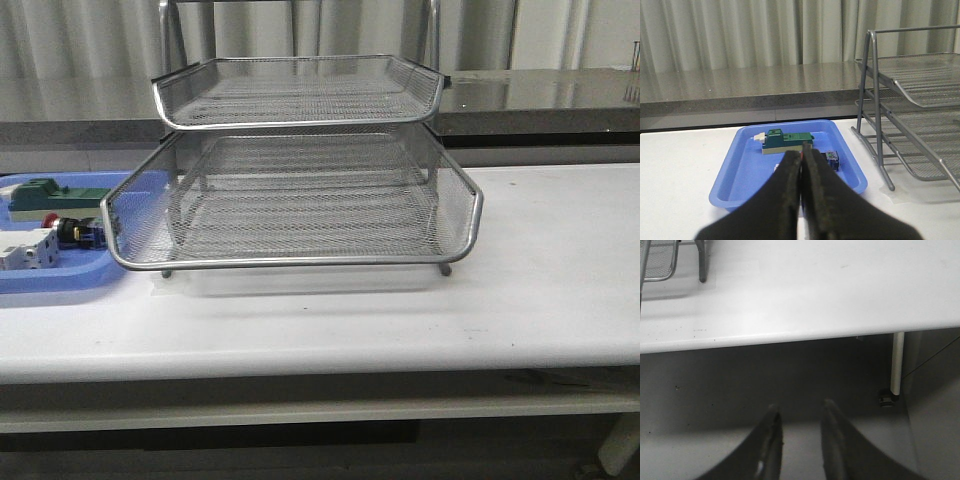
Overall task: Place button on rack with both arms
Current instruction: 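Release the tray and withdraw the right gripper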
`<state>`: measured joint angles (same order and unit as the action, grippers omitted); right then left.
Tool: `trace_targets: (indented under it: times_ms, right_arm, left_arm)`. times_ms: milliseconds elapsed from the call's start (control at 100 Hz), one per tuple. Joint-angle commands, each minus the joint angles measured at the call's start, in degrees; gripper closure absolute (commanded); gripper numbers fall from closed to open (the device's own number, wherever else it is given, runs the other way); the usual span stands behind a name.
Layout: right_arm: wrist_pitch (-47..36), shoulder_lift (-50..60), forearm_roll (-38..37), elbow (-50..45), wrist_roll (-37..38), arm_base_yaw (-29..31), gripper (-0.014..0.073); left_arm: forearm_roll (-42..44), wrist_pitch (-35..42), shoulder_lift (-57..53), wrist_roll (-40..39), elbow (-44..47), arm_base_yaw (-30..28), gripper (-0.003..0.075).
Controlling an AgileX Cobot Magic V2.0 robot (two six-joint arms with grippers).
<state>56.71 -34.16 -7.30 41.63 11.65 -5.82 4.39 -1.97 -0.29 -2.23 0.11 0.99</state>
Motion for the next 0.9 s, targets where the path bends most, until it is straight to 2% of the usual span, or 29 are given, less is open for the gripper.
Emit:
trace_targets:
  times_ms: [0, 70, 600, 770, 890]
  right_arm:
    - [-2.9, -0.2, -1.3, 2.0, 0.0, 0.1, 0.0583]
    - [-2.9, -0.2, -1.3, 2.0, 0.0, 0.1, 0.0666]
    - [-2.9, -0.2, -1.3, 2.0, 0.0, 0.1, 0.0662]
    - [-2.9, -0.2, -1.3, 2.0, 0.0, 0.1, 0.0662]
    - [-2.9, -0.2, -1.3, 2.0, 0.0, 0.1, 0.0662]
  left_arm:
    - [0.1, 4.7, -1.8, -0.3, 2.6, -0.1, 0.0716]
    - [0.1, 4.7, -1.8, -0.3, 2.6, -0.1, 0.0716]
    - [-1.7, 6.0, -1.8, -0.3, 1.6, -0.1, 0.0716]
    - [-3.2, 5.9, -0.9, -0.3, -4.1, -0.1, 0.0716]
    - [-4.4, 1.3, 3.4, -0.3, -10.9, -0.1, 0.0716]
